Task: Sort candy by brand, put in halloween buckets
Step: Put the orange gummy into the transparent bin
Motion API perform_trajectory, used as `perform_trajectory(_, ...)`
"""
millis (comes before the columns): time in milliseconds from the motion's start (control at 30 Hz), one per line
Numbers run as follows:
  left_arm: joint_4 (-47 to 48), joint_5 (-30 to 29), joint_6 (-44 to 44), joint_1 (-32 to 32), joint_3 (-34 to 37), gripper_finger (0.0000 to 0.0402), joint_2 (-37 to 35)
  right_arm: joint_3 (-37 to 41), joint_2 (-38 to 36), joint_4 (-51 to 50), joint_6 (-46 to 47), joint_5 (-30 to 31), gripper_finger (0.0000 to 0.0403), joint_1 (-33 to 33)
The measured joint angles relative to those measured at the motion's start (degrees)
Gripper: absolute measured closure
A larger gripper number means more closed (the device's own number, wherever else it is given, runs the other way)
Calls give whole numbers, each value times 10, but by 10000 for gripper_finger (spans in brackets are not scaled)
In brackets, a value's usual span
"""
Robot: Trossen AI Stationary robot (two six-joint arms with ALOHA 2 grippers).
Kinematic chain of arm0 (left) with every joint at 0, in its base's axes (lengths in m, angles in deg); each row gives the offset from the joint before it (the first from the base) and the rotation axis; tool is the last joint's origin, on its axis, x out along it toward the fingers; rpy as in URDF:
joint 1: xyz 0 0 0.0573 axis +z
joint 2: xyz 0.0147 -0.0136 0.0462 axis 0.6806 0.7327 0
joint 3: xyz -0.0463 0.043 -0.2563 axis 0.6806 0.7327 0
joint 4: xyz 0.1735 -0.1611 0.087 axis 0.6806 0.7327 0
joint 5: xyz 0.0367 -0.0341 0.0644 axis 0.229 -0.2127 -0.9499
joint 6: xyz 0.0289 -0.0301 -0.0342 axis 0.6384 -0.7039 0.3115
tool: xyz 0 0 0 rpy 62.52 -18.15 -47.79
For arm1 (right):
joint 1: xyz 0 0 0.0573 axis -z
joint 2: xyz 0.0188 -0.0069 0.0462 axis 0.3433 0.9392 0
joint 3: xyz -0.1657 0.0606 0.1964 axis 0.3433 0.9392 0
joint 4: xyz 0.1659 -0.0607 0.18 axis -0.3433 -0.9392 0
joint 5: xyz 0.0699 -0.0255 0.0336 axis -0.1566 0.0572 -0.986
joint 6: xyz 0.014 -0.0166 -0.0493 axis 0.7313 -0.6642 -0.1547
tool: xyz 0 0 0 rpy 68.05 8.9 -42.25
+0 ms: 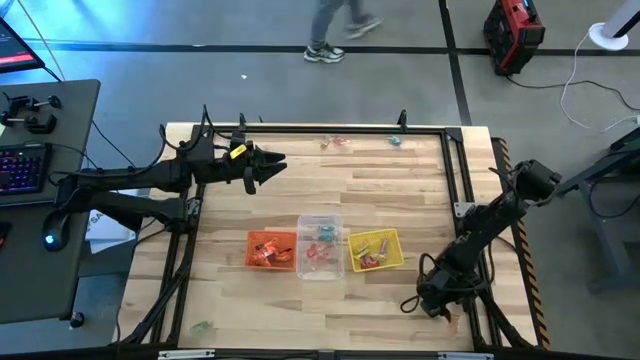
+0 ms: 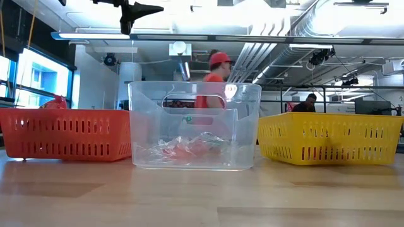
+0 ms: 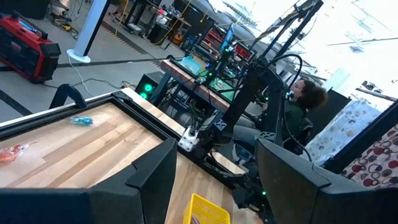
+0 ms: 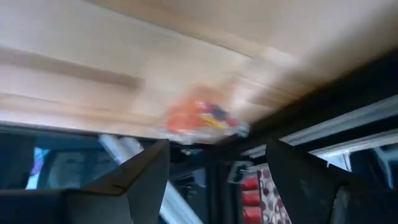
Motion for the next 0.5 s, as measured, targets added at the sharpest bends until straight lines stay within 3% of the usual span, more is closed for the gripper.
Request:
perform_trajectory(167, 0, 0, 0, 0, 0, 192, 0, 1, 1, 0, 4, 11, 144, 13)
perform_trajectory(367, 0, 0, 3, 0, 0, 192, 0, -7, 4, -19, -130, 2, 144, 36)
perform_trajectory(500, 1, 0, 5, 0, 0, 192, 0, -21, 4, -57, -171, -4, 144, 49)
